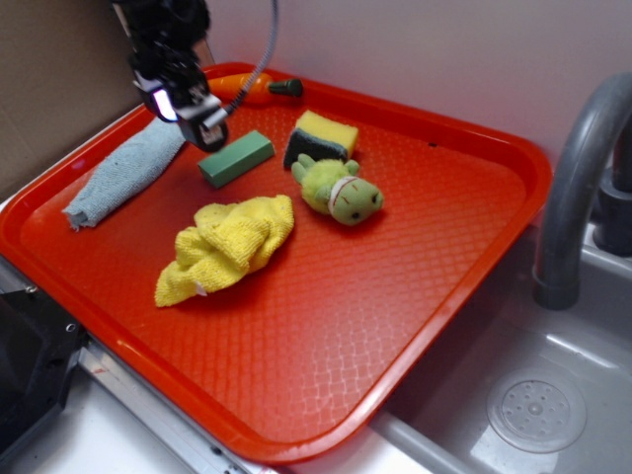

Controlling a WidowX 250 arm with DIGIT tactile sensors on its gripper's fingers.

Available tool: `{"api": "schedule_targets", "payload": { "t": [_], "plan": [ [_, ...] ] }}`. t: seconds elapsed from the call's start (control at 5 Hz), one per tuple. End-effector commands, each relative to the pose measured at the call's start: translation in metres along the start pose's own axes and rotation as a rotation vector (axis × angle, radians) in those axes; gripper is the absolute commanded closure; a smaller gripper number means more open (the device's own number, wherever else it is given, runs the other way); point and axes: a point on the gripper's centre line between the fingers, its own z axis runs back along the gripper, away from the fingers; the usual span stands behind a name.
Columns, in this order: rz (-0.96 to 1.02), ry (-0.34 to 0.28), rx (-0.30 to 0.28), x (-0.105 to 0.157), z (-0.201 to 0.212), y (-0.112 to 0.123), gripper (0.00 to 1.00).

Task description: Grab the green block.

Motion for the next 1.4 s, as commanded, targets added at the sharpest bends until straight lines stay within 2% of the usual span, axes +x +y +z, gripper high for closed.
{"api": "schedule_targets", "payload": {
  "t": [0.0, 0.2, 0.4, 0.6, 1.0, 1.2],
  "plan": [
    [-0.039, 0.008, 0.032, 0.023, -0.014, 0.001, 0.00],
    [-0.030, 0.047, 0.044, 0.024, -0.025, 0.007, 0.00],
    [-0.050, 0.080, 0.052, 0.026, -0.035, 0.002, 0.01],
    [-0.056, 0.088, 0.071, 0.024, -0.038, -0.001, 1.00],
    [-0.061, 0.094, 0.090, 0.021, -0.041, -0.006, 1.00],
    [-0.033, 0.145, 0.145, 0.011, -0.009, -0.015, 1.00]
  ]
}}
